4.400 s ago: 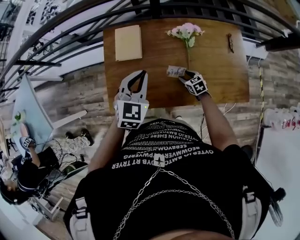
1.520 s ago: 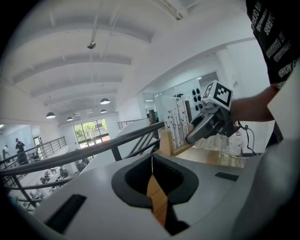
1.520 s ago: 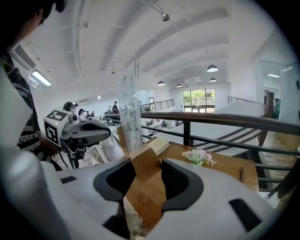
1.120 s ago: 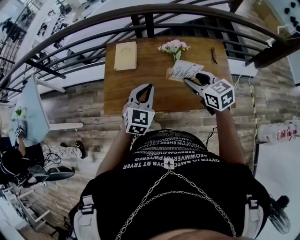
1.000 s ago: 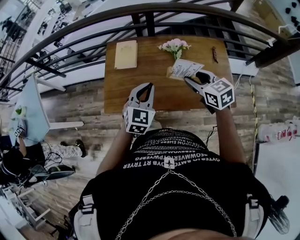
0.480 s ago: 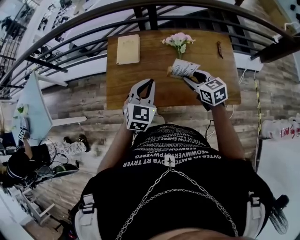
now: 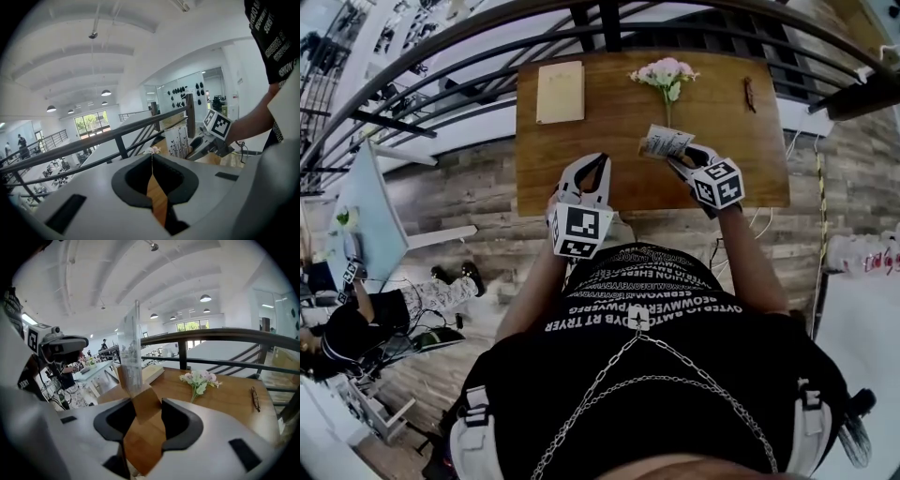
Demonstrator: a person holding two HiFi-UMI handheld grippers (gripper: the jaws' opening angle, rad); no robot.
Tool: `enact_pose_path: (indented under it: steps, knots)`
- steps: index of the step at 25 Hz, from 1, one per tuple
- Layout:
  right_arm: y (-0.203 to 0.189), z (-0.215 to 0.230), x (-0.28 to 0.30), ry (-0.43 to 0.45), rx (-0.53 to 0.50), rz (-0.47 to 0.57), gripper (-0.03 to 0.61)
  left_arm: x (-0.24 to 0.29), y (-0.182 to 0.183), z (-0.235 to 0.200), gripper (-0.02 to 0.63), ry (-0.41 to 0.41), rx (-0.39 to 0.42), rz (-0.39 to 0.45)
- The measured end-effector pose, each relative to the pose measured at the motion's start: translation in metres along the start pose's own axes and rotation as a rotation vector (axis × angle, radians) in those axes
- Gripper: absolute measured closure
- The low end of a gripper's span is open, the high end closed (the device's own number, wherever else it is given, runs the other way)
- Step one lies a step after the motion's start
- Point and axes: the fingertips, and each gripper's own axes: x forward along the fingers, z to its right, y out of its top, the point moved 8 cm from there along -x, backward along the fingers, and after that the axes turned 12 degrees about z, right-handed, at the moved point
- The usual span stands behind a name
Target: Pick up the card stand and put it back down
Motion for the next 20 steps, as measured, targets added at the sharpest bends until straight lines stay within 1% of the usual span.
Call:
enact_pose_path:
  steps: [3,9,16,20]
  knots:
    - [-0.019,0.003,0.011,-0.022,0.010,-0.023,0.393,0.000,-0.003,-0.005,0.584,-0.005,-0.001,-0.003]
    - [-0.057,0.016,0.030,-0.085,0.069,-0.063,0.393,0.005,-0.007,-0.019,0.584,-0.011,0.005,-0.018]
    - [-0.099,0.023,0.056,-0.141,0.075,-0.133,0.394,0.002,-0.016,-0.038,0.584,-0.013,0.007,-0.046]
    - [-0.119,0.022,0.069,-0.161,0.057,-0.171,0.393,0.002,-0.022,-0.047,0.584,-0.017,0.007,-0.054]
